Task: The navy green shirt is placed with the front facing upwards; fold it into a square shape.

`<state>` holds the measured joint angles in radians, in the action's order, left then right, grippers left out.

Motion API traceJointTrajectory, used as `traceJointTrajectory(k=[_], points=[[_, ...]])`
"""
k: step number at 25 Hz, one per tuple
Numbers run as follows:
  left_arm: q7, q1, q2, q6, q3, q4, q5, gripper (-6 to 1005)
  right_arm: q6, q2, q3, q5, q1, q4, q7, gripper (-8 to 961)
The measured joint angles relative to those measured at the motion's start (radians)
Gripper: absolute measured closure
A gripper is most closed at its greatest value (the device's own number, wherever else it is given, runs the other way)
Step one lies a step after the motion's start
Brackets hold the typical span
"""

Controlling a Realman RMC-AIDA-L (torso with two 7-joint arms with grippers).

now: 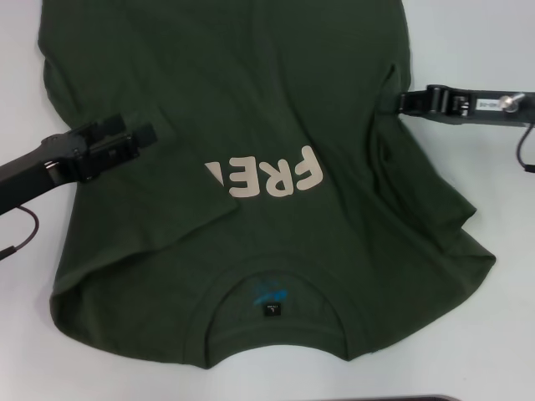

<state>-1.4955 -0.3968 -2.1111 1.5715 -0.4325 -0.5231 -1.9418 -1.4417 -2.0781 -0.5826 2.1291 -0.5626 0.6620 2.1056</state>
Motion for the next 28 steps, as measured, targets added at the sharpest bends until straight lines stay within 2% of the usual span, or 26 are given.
traceJointTrajectory(k=[13, 28], points=[[0.000, 0.000, 0.003, -0.031, -0.012, 0.011, -0.003, 108, 0.132, -0.006, -0.097, -0.005, -0.072, -0.077, 0.002, 945], [-0.002, -0.005, 0.007, -0.048, -0.012, 0.011, -0.012, 112, 0.217, -0.008, -0.128, -0.008, -0.156, -0.146, -0.003, 944]])
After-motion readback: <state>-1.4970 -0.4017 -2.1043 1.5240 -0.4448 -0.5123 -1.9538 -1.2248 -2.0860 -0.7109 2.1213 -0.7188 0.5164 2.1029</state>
